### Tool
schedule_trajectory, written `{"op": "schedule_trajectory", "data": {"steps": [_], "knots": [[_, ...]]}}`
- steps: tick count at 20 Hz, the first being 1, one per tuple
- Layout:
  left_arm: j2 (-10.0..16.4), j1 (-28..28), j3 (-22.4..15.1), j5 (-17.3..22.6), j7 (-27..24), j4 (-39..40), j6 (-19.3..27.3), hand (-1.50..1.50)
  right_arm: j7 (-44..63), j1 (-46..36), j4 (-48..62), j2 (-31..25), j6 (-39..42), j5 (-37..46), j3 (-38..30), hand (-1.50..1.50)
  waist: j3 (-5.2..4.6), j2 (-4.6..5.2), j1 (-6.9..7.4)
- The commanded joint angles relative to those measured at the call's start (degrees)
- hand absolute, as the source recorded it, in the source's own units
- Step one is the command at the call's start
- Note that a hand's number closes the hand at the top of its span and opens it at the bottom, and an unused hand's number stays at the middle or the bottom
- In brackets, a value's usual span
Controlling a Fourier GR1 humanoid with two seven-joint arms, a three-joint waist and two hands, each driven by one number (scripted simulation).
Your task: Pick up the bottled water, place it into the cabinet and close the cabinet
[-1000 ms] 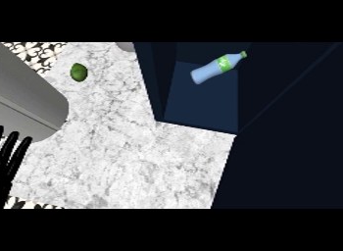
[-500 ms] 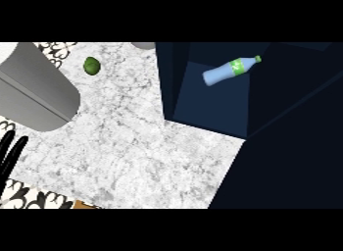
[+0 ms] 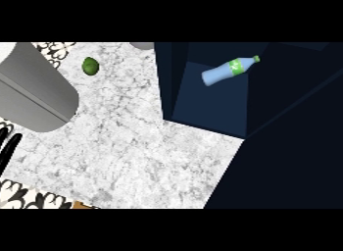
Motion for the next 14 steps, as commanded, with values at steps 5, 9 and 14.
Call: {"op": "schedule_trajectory", "data": {"steps": [5,9,14], "knots": [[0.69,0.06,0.82,0.87,0.26,1.10,-1.46,-1.50,5.31,-4.82,0.53,3.80,-1.28,-0.22,5.37,1.50,0.06,0.68,-0.19],[0.60,-0.24,1.01,1.01,0.15,0.68,-1.49,-1.50,5.57,-3.83,1.55,5.09,-2.26,-2.09,5.36,1.50,0.17,1.21,-0.10],[1.28,-1.18,1.45,0.93,0.23,0.62,-2.43,-1.50,4.70,-2.78,3.41,5.27,-0.36,-5.91,7.61,1.50,0.32,2.55,2.08]]}}
